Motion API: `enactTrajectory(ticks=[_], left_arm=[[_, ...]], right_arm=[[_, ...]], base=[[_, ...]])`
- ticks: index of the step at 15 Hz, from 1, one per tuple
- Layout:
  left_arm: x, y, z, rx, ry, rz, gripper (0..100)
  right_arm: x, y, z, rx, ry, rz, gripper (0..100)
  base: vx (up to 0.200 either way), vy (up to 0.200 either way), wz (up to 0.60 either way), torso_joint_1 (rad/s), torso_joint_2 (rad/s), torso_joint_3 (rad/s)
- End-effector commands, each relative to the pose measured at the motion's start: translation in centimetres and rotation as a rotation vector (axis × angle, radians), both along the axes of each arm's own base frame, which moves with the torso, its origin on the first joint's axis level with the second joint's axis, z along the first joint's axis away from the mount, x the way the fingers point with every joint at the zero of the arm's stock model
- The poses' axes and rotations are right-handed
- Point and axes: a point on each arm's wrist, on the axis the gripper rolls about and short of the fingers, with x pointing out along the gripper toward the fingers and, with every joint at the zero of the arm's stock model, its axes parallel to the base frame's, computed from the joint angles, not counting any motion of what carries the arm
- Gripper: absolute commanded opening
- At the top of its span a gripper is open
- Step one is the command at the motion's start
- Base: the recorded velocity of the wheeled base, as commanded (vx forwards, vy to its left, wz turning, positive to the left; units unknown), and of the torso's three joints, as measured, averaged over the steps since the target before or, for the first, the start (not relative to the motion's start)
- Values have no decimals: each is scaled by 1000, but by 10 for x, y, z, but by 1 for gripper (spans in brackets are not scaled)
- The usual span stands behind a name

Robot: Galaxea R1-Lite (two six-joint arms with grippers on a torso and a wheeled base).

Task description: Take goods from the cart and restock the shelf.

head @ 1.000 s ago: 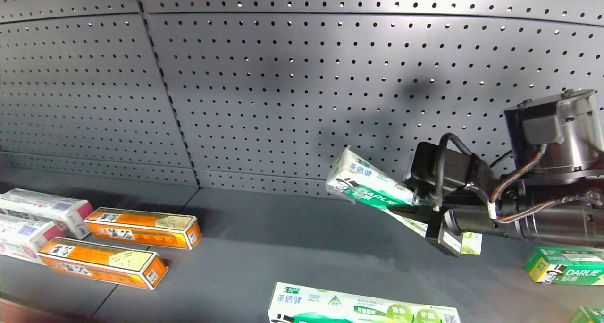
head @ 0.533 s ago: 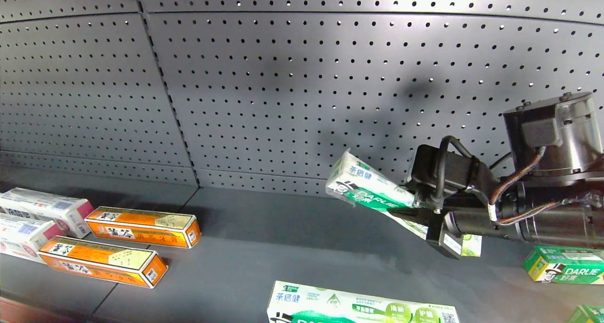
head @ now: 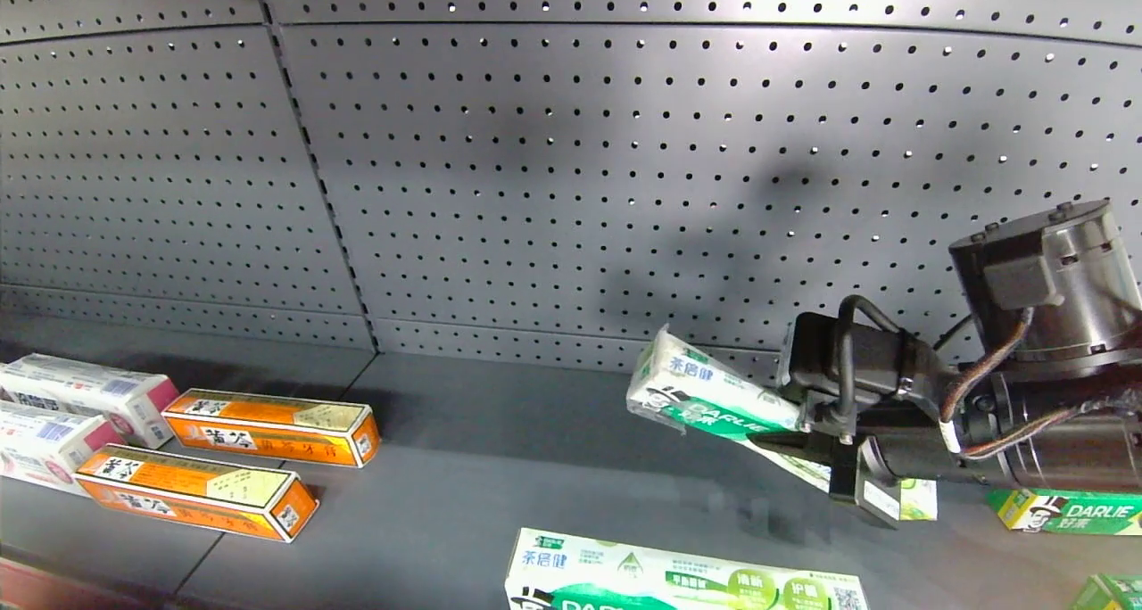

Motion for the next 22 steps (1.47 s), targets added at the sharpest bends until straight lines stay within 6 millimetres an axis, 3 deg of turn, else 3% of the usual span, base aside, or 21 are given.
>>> enactTrajectory(ticks=[1, 9, 22], left_arm=[[0, 0, 0, -1, 0, 1, 100], [0, 0, 0, -1, 0, 1, 100], [0, 0, 0, -1, 0, 1, 100]], right_arm=[[-2, -3, 2, 1, 0, -3, 0], [-3, -5, -8, -25, 56, 46, 0], [7, 9, -20, -19, 153, 138, 0]], base=[[0, 0, 0, 0, 0, 0], [0, 0, 0, 0, 0, 0], [0, 0, 0, 0, 0, 0]])
